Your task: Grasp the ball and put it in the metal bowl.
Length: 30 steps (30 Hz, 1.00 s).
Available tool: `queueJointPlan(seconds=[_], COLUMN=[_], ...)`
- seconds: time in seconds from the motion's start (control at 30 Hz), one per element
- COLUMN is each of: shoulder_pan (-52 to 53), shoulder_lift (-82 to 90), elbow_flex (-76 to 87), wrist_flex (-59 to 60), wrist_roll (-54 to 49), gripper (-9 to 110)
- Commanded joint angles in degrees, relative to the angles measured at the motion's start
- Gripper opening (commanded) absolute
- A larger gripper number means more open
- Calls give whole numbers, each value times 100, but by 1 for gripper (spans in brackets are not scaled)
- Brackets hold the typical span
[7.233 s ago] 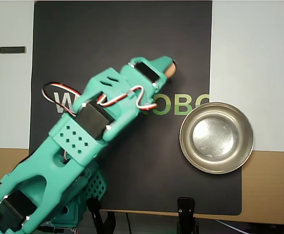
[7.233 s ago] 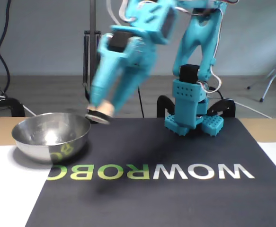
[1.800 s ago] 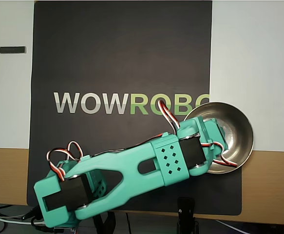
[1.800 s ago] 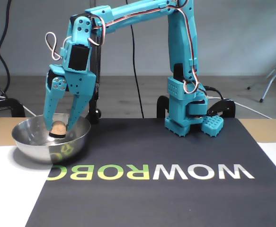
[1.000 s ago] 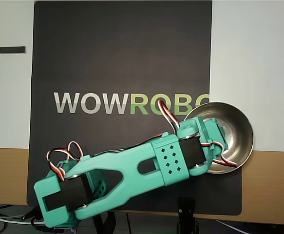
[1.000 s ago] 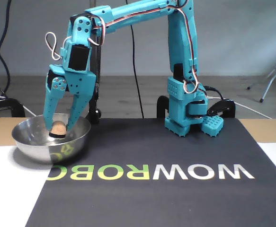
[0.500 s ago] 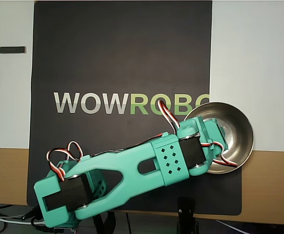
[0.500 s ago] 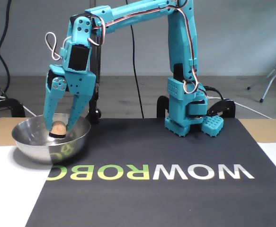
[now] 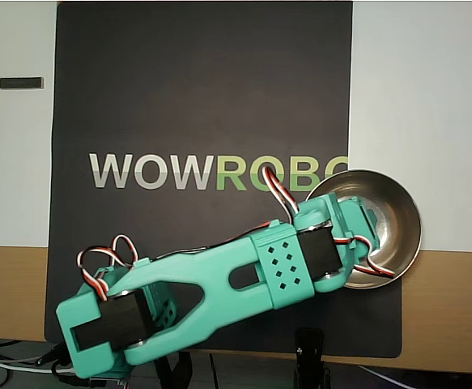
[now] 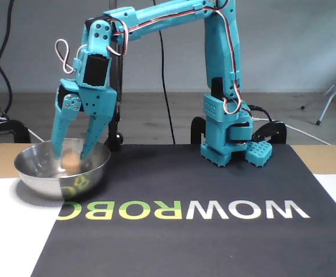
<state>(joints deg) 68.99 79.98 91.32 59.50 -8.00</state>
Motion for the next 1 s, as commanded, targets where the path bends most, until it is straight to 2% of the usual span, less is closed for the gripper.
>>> queueJointPlan(seconds=[0.0,0.87,0.97], shoulder_pan=[53,97,105], shoulder_lift=[97,97,97], elbow_flex=[-255,-255,-255], wrist_flex=[-9,0,0], wrist_roll=[-18,-26,-26], gripper=[66,66,56])
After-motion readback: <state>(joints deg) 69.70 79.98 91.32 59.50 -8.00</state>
